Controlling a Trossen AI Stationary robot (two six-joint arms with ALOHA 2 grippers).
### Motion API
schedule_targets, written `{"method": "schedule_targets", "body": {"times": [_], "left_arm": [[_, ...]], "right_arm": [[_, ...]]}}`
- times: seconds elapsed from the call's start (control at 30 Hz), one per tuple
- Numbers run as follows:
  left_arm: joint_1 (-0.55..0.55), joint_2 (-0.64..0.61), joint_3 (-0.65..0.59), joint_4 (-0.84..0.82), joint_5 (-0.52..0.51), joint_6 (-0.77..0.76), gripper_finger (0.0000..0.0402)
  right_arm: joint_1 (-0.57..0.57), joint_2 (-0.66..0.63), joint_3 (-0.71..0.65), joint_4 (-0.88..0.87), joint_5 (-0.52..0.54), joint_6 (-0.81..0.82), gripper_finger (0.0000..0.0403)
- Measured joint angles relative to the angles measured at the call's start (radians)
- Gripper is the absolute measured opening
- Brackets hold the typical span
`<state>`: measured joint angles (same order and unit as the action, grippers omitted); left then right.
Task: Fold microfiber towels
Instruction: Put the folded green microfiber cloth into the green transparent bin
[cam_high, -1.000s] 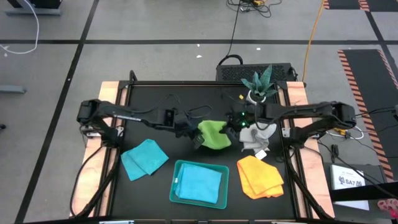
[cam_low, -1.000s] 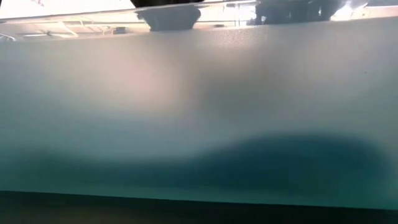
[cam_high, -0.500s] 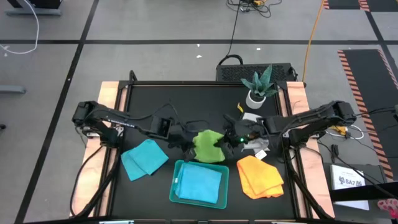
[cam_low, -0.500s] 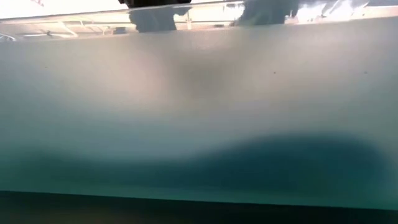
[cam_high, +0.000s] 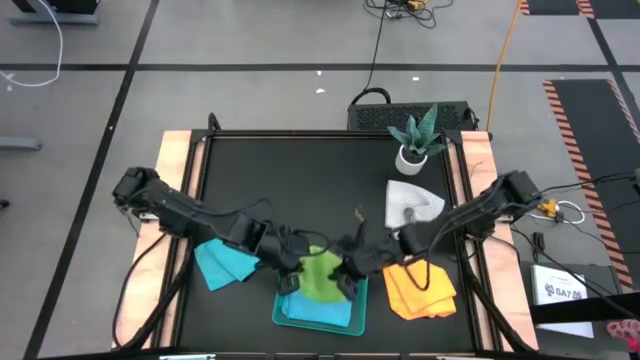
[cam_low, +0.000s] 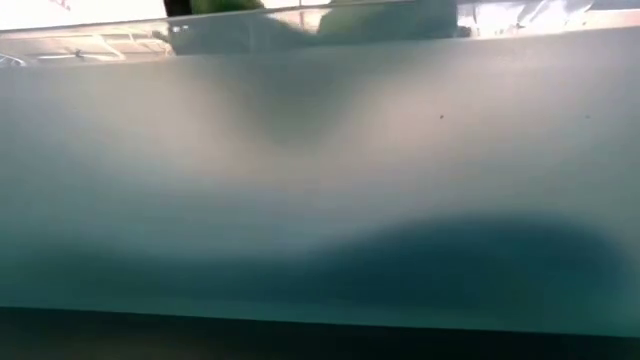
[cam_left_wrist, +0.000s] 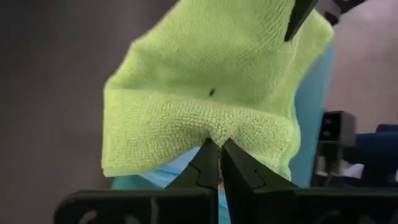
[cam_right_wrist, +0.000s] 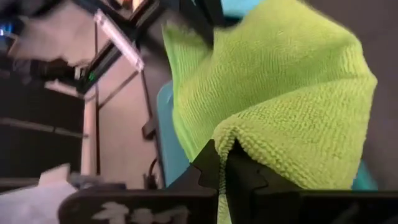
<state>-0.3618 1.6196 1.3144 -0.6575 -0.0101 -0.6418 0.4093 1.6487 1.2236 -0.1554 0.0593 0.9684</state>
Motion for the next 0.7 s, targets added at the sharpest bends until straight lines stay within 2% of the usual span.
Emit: {"method": "schedule_targets", "body": {"times": [0.3, 0.5, 0.7], "left_arm": [[-0.102, 0.026, 0.0, 0.033, -0.08, -0.16, 0.002], [-0.132, 0.093, 0.0, 0.042, -0.1, -0.168, 0.0006], [-0.134, 0.177, 0.0, 0.05, -0.073, -0.169, 0.0028]], "right_arm": [[0.088, 0.023, 0.02, -0.088, -0.03, 0.084, 0.0], [0.121, 0.027, 0.02, -0.159, 0.016, 0.105, 0.0], [0.124, 0.037, 0.011, -0.17, 0.029, 0.089, 0.0]]}}
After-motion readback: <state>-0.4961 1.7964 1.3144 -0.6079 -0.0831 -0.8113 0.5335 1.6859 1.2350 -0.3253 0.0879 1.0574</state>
